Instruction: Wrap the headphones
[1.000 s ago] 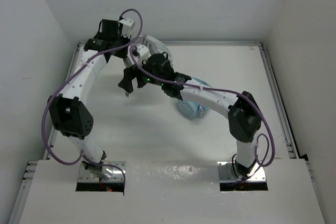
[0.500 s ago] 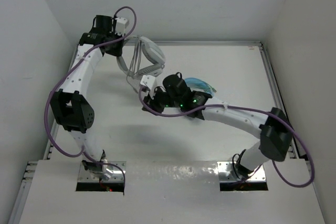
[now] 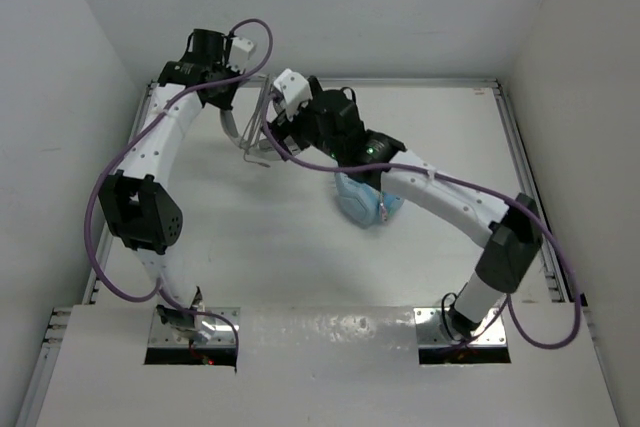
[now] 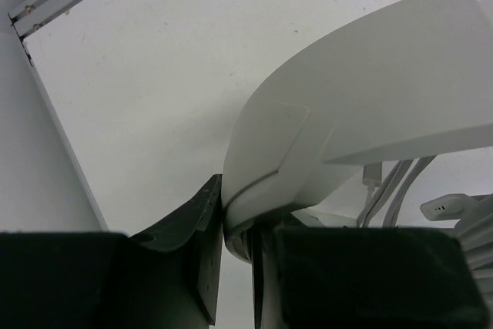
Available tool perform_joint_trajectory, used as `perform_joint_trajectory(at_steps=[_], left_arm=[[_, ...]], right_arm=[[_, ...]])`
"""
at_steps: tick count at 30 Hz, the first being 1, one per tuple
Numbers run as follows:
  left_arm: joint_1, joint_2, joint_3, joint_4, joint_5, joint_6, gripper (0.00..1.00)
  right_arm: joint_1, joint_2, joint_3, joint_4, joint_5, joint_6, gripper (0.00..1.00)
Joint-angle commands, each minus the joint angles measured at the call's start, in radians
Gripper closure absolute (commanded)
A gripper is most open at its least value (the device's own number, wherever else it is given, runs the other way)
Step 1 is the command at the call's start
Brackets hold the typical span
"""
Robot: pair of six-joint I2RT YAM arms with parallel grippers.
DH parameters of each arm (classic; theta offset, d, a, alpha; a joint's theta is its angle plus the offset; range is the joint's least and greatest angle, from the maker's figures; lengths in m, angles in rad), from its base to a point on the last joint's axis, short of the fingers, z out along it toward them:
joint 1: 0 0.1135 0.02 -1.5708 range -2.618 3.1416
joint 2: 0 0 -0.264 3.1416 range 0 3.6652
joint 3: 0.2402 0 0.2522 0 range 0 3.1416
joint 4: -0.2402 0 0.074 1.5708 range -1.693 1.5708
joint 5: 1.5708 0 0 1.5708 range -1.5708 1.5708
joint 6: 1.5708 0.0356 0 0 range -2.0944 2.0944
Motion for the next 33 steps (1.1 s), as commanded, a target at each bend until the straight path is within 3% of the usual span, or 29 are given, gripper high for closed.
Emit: perform_joint_trajectory(at_steps=[1, 7, 16, 20, 21, 24, 27, 29, 32, 33], left_arm=[[-0.015, -0.018, 0.051, 0.029, 0.015, -0.007, 1.0], [-0.02, -0.015, 0.057, 0.025, 0.029, -0.007, 1.0], [-0.024, 0.002, 0.08, 0.015, 0.054, -0.01, 1.0], [-0.026, 0.003, 0.091, 0.009, 0.072, -0.01, 1.0], [-0.026, 0.003, 0.091, 0.007, 0.075, -0.01, 1.0], [-0.029, 0.009, 0.089, -0.001, 0.086, -0.007, 1.0], [-0.031, 0.016, 0.091, -0.01, 0.097, 0.001, 1.0], [-0.029, 0.016, 0.089, -0.01, 0.101, 0.001, 0.95], [-0.031, 0.014, 0.095, -0.004, 0.107, 0.004, 0.72], [-0.031, 0.012, 0.097, -0.001, 0.115, 0.003, 0.58]], right_arm=[[-0.078, 0.105, 0.139, -0.052, 0.01, 0.067, 0.01], [-0.122, 0.312, 0.421, -0.214, -0.067, 0.065, 0.01], [-0.142, 0.43, 0.496, -0.276, -0.092, 0.065, 0.05], [-0.154, 0.467, 0.51, -0.266, -0.078, 0.076, 0.27], [-0.159, 0.47, 0.509, -0.259, -0.079, 0.076, 0.5], [-0.173, 0.479, 0.512, -0.249, -0.076, 0.122, 0.98], [-0.187, 0.478, 0.526, -0.274, -0.112, 0.171, 1.0], [-0.202, 0.479, 0.544, -0.304, -0.157, 0.226, 1.0], [-0.216, 0.49, 0.596, -0.391, -0.202, 0.275, 1.0], [-0.219, 0.489, 0.598, -0.42, -0.225, 0.288, 1.0]])
